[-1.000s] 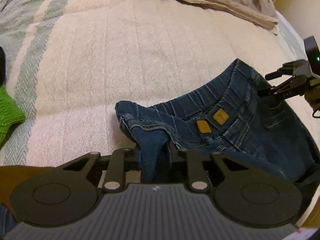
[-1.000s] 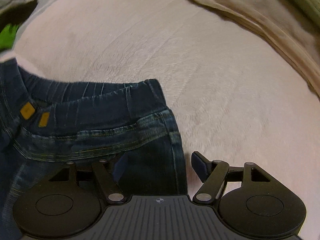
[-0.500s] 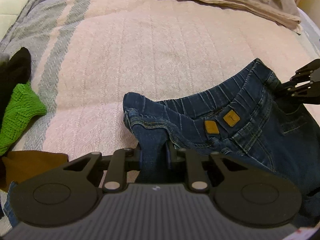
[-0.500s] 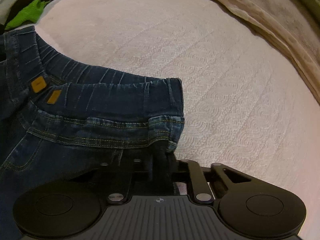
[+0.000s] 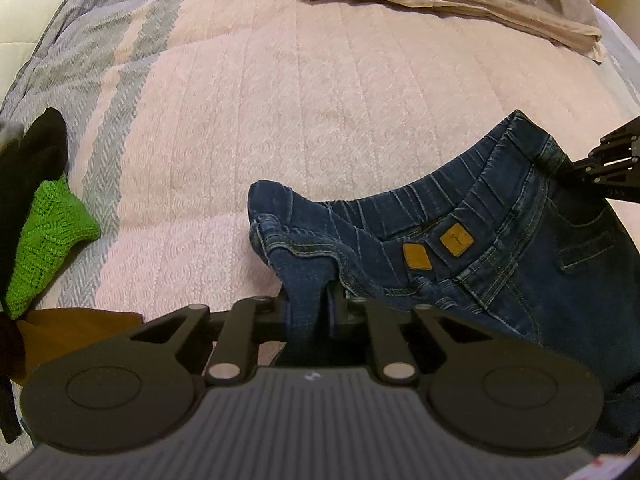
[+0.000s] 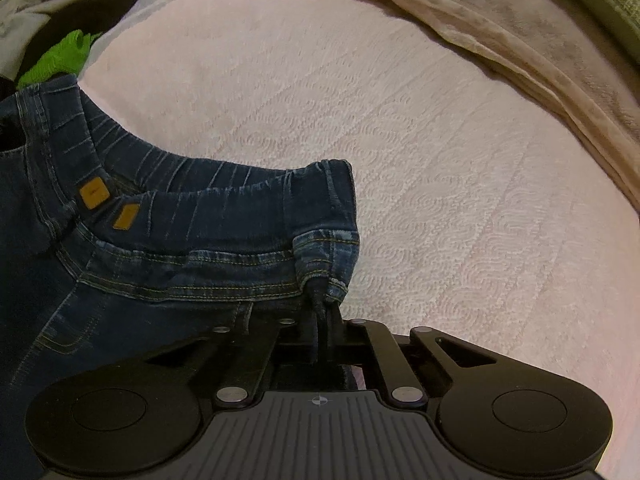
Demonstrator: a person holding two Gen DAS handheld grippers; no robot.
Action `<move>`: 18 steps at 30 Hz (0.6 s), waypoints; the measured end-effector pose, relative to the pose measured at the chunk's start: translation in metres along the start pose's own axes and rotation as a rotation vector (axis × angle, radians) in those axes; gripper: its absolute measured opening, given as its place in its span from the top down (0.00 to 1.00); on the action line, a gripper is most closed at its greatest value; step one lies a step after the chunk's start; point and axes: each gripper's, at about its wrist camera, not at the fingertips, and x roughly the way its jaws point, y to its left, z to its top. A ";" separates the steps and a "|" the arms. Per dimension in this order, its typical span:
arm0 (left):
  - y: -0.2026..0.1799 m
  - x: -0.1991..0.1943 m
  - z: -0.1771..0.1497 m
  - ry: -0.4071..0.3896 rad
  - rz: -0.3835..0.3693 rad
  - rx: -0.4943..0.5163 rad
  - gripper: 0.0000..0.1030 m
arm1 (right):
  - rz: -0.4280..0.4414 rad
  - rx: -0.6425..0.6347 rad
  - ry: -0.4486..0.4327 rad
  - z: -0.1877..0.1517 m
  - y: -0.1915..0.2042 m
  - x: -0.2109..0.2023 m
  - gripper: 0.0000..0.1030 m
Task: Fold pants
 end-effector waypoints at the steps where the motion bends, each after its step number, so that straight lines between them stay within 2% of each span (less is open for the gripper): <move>1: -0.001 -0.002 0.000 -0.006 -0.003 0.002 0.91 | -0.001 0.003 -0.002 0.001 0.000 -0.002 1.00; 2: -0.001 -0.004 0.000 -0.017 -0.020 0.026 0.92 | 0.000 0.007 -0.003 0.001 0.000 -0.004 1.00; 7: -0.002 -0.026 0.004 -0.103 -0.069 0.016 0.95 | 0.003 0.049 -0.035 0.002 0.000 -0.024 1.00; 11: -0.010 -0.058 0.019 -0.195 -0.122 0.041 0.95 | -0.011 0.137 -0.125 -0.005 -0.004 -0.070 1.00; 14: -0.020 -0.085 0.044 -0.260 -0.178 0.084 0.96 | -0.064 0.277 -0.224 -0.023 -0.012 -0.123 1.00; 18: -0.048 -0.128 0.094 -0.360 -0.276 0.232 0.96 | -0.145 0.553 -0.380 -0.069 -0.025 -0.207 1.00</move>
